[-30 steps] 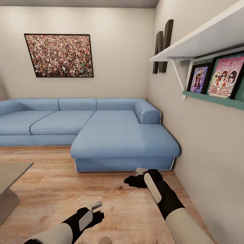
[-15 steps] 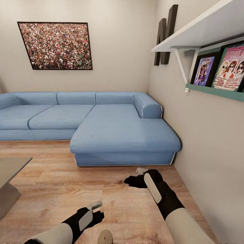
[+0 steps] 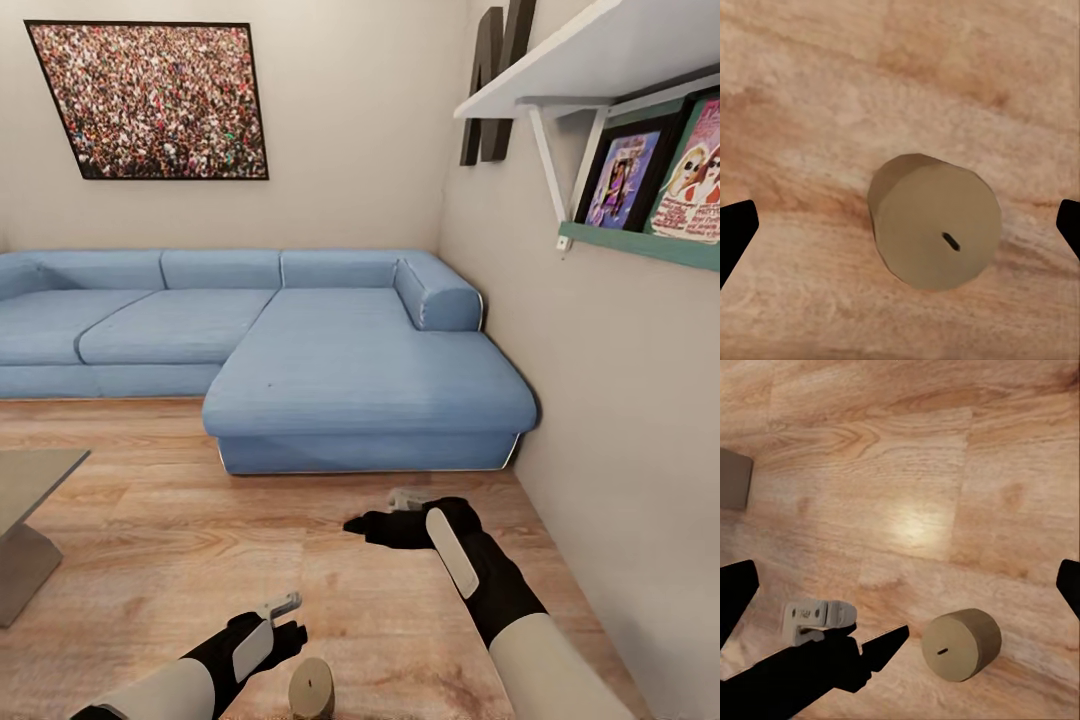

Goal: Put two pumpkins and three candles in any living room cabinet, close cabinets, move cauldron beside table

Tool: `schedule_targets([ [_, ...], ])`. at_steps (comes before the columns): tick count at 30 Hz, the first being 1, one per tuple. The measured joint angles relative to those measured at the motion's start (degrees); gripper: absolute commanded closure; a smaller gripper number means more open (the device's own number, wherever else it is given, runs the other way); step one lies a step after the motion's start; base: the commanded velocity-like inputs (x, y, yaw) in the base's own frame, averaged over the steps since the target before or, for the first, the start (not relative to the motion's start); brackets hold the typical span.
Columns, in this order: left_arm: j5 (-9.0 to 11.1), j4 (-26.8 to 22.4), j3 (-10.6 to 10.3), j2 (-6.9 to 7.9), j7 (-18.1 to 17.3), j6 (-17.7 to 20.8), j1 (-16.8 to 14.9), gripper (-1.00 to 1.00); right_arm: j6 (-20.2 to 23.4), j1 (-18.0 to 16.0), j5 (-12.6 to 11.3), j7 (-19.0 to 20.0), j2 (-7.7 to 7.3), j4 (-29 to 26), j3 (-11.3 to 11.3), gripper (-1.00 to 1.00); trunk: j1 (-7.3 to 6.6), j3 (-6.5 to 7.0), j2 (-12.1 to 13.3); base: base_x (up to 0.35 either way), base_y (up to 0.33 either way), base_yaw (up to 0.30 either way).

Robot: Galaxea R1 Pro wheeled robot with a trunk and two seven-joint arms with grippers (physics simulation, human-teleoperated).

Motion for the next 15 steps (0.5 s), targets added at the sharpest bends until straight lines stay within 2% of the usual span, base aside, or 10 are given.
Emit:
schedule_targets([
  [4, -0.4, 0.0, 0.0, -0.07, 0.0, -0.1, 0.0, -1.0, 0.0, 0.0, 0.1, 2.8, -0.01, -0.7, 0.0, -1.0, 0.1, -0.89, -0.1, 0.0, 0.0, 0.0],
  [15, -0.7, 0.1, 0.0, -0.77, 0.0, -0.2, 0.0, -1.0, 0.0, 0.0, 0.4, 3.3, -0.01, -0.9, 0.1, -1.0, 0.39, -3.33, -0.2, 0.0, 0.0, 0.0],
])
